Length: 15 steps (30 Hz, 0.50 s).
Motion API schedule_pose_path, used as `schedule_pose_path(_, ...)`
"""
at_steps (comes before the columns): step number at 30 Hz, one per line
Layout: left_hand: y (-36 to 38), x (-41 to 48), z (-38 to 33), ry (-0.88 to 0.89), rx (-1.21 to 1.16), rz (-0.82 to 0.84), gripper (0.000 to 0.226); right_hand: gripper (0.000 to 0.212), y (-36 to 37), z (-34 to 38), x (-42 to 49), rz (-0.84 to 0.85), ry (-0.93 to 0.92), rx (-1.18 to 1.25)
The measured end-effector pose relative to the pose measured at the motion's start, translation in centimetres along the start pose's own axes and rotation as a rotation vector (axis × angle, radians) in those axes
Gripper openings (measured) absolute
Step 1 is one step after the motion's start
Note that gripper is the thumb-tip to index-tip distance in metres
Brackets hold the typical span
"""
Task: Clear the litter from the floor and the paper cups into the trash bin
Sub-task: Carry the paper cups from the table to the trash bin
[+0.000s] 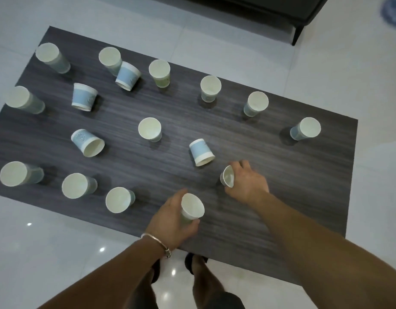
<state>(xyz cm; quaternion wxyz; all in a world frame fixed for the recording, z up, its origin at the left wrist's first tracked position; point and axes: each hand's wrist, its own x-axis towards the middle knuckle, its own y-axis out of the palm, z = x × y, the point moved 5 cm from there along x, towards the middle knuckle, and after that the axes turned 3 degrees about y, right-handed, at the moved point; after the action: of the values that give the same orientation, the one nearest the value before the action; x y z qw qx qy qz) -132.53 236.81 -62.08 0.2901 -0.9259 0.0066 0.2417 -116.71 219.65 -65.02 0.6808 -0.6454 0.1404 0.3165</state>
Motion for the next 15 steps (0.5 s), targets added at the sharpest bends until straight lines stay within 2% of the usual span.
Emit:
schedule_pose_path(5, -4.2, 0.4, -5.5, 0.141, 0.085, -0.066, 0.070, 0.069, -4.6, -0.3, -6.8, -0.077, 0.082, 0.066)
schedule_pose_path(12, -7.6, -4.3, -12.7, 0.354, 0.155, 0.043, 0.068, 0.067, -11.2, 0.6, -19.5, -0.230, 0.214, 0.126)
schedule_pose_path(15, -8.3, -7.4, -15.3, 0.426, 0.243, 0.133, 0.081, 0.068, -11.4, 0.5, -26.1, -0.257, 0.300, 0.202)
